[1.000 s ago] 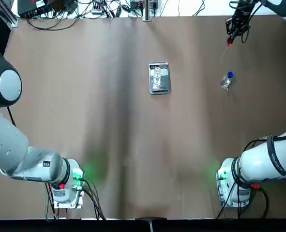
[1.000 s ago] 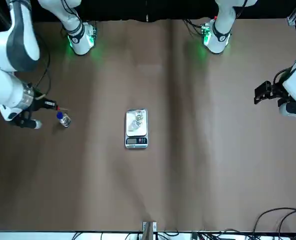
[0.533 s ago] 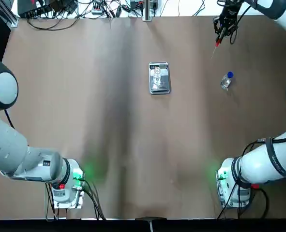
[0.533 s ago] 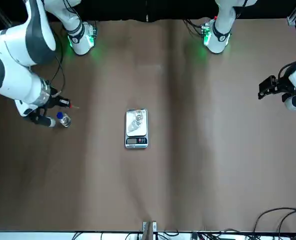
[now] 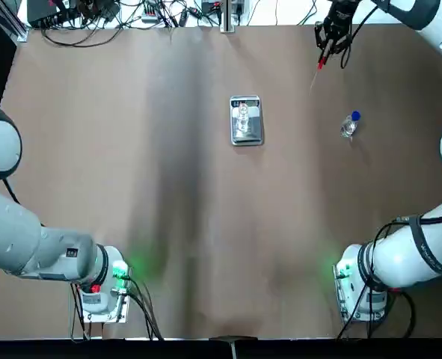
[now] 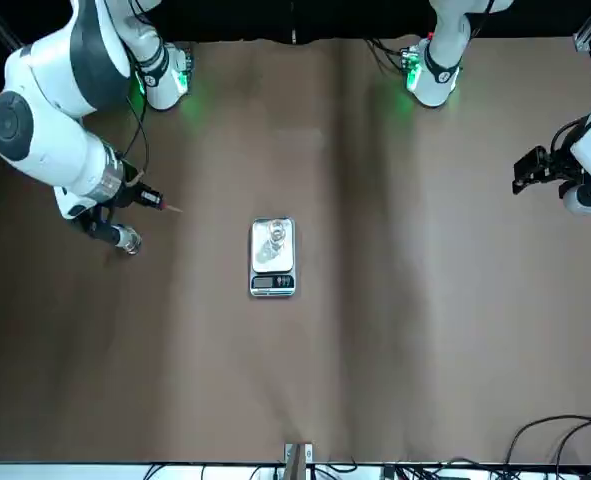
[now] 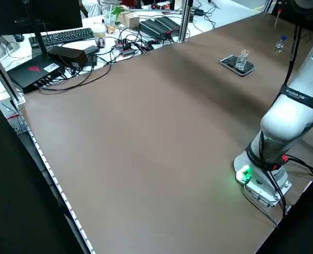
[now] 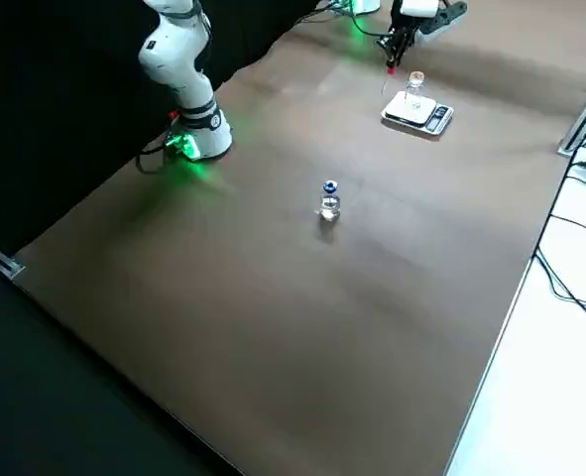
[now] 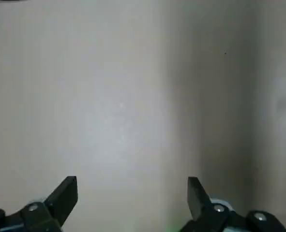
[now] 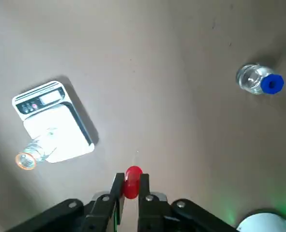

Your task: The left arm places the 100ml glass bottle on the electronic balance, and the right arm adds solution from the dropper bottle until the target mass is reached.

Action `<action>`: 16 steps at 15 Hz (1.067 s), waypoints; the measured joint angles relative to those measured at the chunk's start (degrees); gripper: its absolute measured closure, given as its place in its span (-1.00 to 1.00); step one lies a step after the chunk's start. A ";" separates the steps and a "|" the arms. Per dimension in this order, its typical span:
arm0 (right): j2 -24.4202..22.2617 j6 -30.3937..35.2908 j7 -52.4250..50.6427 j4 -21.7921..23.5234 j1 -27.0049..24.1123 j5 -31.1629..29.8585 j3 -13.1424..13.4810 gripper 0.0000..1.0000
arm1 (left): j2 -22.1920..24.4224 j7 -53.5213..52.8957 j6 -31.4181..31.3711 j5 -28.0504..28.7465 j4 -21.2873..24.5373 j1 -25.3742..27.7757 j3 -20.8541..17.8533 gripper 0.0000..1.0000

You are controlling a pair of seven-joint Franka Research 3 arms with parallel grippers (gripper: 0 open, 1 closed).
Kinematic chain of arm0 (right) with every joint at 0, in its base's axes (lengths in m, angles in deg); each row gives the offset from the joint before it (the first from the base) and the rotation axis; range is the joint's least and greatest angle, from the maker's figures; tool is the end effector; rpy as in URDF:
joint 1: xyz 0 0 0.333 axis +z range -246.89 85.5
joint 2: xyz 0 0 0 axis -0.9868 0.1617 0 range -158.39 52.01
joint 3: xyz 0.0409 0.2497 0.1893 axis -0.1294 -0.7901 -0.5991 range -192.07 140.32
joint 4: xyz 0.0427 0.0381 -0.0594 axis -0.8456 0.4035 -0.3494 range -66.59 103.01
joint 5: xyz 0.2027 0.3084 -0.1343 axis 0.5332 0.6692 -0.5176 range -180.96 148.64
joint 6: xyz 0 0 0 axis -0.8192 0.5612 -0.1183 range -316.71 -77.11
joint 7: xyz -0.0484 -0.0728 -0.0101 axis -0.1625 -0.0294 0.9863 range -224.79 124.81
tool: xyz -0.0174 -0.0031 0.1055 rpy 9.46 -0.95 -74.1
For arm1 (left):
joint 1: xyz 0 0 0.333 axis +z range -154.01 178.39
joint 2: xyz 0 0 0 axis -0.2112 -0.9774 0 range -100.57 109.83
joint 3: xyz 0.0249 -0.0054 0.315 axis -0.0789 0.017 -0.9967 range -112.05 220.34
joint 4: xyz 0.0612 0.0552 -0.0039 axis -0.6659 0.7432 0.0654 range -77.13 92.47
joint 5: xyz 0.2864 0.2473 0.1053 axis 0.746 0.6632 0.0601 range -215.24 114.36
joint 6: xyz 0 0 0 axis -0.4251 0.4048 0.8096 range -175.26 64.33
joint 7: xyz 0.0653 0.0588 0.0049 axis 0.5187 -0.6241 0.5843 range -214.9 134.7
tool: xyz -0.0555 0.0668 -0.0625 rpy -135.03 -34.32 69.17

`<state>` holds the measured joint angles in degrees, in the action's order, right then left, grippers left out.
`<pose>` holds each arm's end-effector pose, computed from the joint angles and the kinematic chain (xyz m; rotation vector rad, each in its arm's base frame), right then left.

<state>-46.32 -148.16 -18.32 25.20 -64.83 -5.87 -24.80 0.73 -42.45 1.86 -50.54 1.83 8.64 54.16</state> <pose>0.5583 0.1658 0.4966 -2.9859 0.4950 0.3262 0.5705 -0.0358 0.6184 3.1356 -0.1622 -0.0517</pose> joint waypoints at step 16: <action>0.03 -3.68 15.33 -3.68 8.48 4.19 -0.02 0.67 | 0.00 0.00 -0.60 0.00 0.45 -0.40 0.20 -1.00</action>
<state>-46.29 -151.84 -2.99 21.52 -56.35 -1.68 -24.81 0.73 -42.45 1.27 -50.54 2.28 8.24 54.37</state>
